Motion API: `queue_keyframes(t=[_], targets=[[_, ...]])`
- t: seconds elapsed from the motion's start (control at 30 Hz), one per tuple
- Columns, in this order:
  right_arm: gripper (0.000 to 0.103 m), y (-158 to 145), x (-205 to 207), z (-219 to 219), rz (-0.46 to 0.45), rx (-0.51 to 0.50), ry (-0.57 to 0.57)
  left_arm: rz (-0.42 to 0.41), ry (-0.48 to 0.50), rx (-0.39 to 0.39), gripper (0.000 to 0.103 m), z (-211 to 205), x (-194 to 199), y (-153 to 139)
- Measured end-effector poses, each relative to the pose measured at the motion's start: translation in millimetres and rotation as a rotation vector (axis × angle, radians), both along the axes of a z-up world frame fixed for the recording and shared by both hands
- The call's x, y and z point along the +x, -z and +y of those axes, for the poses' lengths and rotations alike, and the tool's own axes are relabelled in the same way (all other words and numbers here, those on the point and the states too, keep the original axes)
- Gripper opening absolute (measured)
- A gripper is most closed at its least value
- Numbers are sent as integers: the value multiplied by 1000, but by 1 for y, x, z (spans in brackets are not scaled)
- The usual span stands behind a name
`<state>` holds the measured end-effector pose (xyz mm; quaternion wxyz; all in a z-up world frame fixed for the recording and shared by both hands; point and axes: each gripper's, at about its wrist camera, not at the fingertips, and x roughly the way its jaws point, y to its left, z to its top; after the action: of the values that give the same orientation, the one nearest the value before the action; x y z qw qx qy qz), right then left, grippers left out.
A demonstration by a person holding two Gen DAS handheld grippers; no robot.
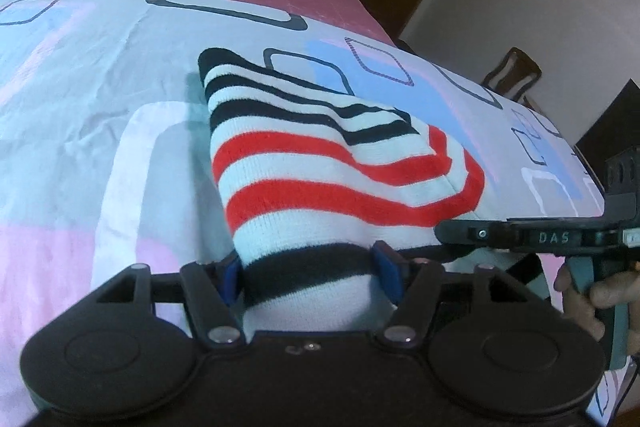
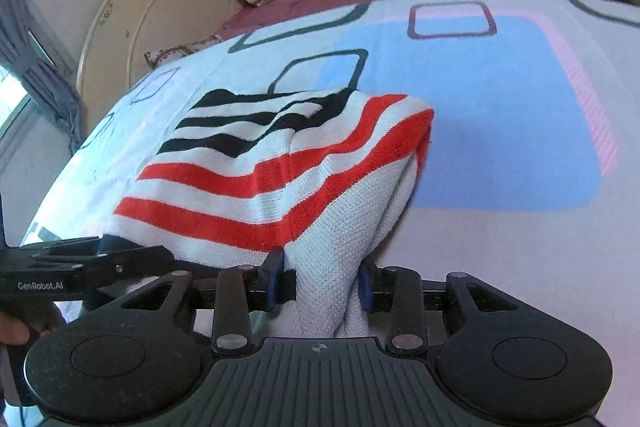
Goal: Fold small clothes
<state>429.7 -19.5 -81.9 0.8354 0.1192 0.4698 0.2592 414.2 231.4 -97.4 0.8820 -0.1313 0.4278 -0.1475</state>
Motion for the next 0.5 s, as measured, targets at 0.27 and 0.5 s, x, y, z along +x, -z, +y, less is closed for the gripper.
queue_keyframes(t=[0.27, 0.5], targets=[[35, -55, -15, -12, -186, -15, -15, -153, 24, 43, 55, 22, -9, -44], [9, -18, 16, 36, -162, -255, -103, -86, 125, 122, 37, -7, 19, -13]])
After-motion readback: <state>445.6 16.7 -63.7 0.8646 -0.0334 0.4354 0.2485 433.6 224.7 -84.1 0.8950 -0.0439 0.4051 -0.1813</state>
